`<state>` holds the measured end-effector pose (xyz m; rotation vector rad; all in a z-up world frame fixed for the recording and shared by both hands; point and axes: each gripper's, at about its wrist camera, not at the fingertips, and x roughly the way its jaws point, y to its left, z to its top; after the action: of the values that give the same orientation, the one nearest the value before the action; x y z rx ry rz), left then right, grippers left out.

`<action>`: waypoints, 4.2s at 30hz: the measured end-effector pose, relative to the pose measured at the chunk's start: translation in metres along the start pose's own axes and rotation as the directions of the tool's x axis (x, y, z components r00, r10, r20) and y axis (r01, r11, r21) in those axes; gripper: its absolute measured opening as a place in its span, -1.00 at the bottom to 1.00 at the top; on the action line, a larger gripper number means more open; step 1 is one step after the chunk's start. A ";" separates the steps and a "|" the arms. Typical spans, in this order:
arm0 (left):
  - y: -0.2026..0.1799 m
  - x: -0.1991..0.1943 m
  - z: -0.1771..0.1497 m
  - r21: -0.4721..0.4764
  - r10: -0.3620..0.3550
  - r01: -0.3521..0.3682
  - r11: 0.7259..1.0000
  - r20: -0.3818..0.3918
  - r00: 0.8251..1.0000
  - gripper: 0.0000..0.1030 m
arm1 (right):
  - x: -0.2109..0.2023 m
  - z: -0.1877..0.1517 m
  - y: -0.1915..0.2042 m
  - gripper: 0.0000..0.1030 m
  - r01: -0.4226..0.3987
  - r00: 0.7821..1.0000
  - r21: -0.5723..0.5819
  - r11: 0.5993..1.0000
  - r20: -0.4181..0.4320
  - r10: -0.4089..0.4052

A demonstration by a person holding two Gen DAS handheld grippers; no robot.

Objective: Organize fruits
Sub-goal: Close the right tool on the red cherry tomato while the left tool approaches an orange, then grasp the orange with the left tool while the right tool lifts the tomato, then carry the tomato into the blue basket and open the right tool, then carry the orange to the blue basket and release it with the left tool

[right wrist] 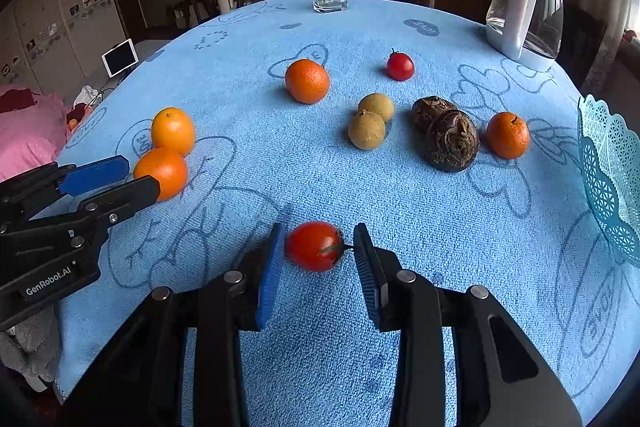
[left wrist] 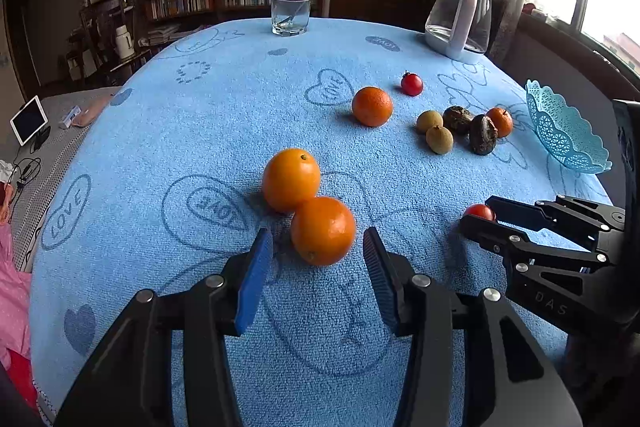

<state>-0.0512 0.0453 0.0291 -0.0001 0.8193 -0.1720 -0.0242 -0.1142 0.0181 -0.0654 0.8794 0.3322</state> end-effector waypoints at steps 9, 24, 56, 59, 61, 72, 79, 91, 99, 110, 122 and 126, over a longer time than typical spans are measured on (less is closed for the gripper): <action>0.000 0.018 0.008 -0.029 -0.027 0.025 0.999 -0.052 0.998 -0.11 | -0.012 -0.001 -0.007 -0.34 -0.002 1.000 0.020 1.000 0.029 0.002; -0.020 -0.005 0.008 0.033 -0.053 0.053 0.998 0.006 0.999 -0.27 | -0.052 0.004 -0.056 -0.34 0.032 0.990 0.146 0.989 0.134 -0.052; -0.034 -0.027 0.012 0.060 -0.085 0.083 0.995 0.044 0.995 -0.27 | -0.008 -0.010 -0.062 -0.36 0.016 1.000 0.162 0.987 -0.012 -0.014; -0.034 -0.029 0.012 0.061 -0.086 0.083 0.995 0.049 0.995 -0.27 | -0.013 -0.009 -0.062 -0.36 0.022 1.000 0.156 0.987 0.006 -0.023; -0.034 -0.030 0.012 0.060 -0.086 0.083 0.995 0.051 0.995 -0.27 | -0.018 -0.008 -0.062 -0.36 0.023 0.999 0.156 0.988 0.024 -0.027; -0.050 -0.031 0.022 0.080 -0.111 0.106 0.991 0.063 0.992 -0.27 | -0.081 -0.001 -0.139 -0.36 0.107 0.975 0.310 0.945 0.155 -0.161; -0.070 -0.030 0.029 0.116 -0.128 0.121 0.986 0.059 0.990 -0.26 | -0.100 -0.006 -0.206 -0.36 0.189 0.945 0.439 0.878 0.162 -0.284; -0.099 -0.019 0.049 0.154 -0.136 0.127 0.980 0.049 0.990 -0.26 | -0.113 -0.027 -0.266 0.38 0.268 0.892 0.567 0.779 0.160 -0.423; -0.143 -0.006 0.066 0.221 -0.209 0.195 0.956 0.043 0.977 -0.26 | -0.133 -0.039 -0.277 0.38 0.277 0.834 0.646 0.712 0.207 -0.512; -0.217 0.026 0.104 0.284 -0.371 0.354 0.891 0.008 0.929 -0.26 | -0.147 -0.052 -0.284 0.47 0.303 0.766 0.703 0.644 0.222 -0.603; -0.277 0.067 0.124 0.321 -0.420 0.413 0.852 -0.049 0.906 -0.26 | -0.140 -0.054 -0.286 0.47 0.288 0.776 0.716 0.636 0.216 -0.593; -0.285 0.079 0.127 0.308 -0.430 0.430 0.849 -0.071 0.900 -0.26 | -0.139 -0.055 -0.286 0.48 0.285 0.776 0.719 0.634 0.215 -0.593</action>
<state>0.0506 -0.2566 0.0771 0.1196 0.7741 -0.7312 -0.0584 -0.4321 0.0665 0.4320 0.4528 -0.4576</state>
